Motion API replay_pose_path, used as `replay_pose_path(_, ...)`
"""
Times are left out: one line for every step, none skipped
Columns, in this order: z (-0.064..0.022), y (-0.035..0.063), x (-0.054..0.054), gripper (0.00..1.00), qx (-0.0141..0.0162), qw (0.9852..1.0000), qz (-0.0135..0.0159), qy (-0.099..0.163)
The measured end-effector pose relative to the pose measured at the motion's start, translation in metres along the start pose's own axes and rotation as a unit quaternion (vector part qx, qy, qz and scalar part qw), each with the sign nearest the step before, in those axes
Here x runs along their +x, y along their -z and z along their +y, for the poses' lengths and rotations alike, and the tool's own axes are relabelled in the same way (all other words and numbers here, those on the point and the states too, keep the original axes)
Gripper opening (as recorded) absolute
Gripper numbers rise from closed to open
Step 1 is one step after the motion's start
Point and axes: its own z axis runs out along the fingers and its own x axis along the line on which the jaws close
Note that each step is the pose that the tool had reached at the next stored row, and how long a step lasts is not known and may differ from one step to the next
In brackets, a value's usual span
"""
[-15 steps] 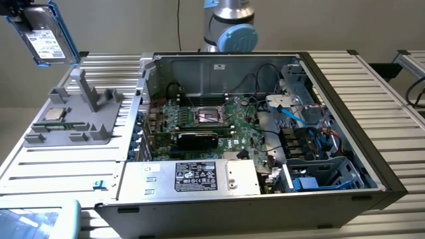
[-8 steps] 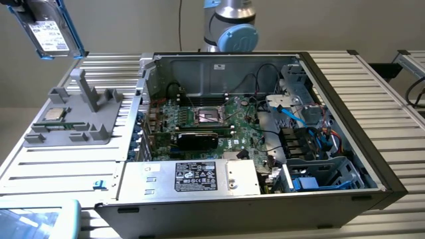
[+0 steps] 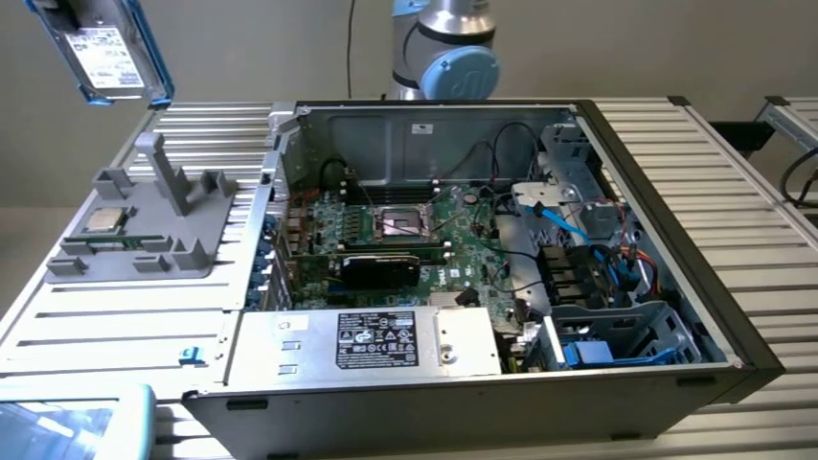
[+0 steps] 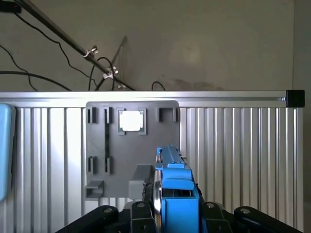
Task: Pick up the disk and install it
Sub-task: 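Pick up the disk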
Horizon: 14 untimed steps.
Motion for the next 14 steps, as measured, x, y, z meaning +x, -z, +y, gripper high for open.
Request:
replay_pose_path(-0.0014,0.0020,0.001,0.37,-0.0001,1.0000,0.0000,0.000)
replay_pose_path(-0.0025,0.0037,0.002,0.37,0.0000,1.0000,0.0000,0.000)
replay_pose_path(-0.0033,0.0049,0.004,0.37,0.0000,1.0000,0.0000,0.000)
replay_pose_path(-0.0041,0.0061,0.005,0.37,0.0000,1.0000,0.0000,0.000)
replay_pose_path(-0.0048,0.0072,0.006,0.37,0.0000,1.0000,0.0000,0.000)
replay_pose_path(-0.0054,0.0082,0.007,0.37,0.0000,1.0000,0.0000,0.000)
replay_pose_path(-0.0060,0.0092,0.009,0.37,0.0000,1.0000,0.0000,0.000)
replay_pose_path(-0.0063,0.0099,0.010,0.37,0.0000,1.0000,0.0000,0.000)
replay_pose_path(-0.0065,0.0105,0.012,0.37,-0.0001,1.0000,0.0000,0.000)
replay_pose_path(-0.0067,0.0109,0.013,0.37,-0.0001,1.0000,0.0000,0.000)
replay_pose_path(-0.0068,0.0113,0.015,0.37,0.0000,1.0000,0.0000,0.000)
replay_pose_path(-0.0070,0.0116,0.017,0.37,0.0000,1.0000,0.0000,0.000)
replay_pose_path(-0.0071,0.0118,0.019,0.37,0.0000,1.0000,0.0000,0.000)
replay_pose_path(-0.0073,0.0121,0.021,0.37,0.0000,1.0000,0.0000,0.000)
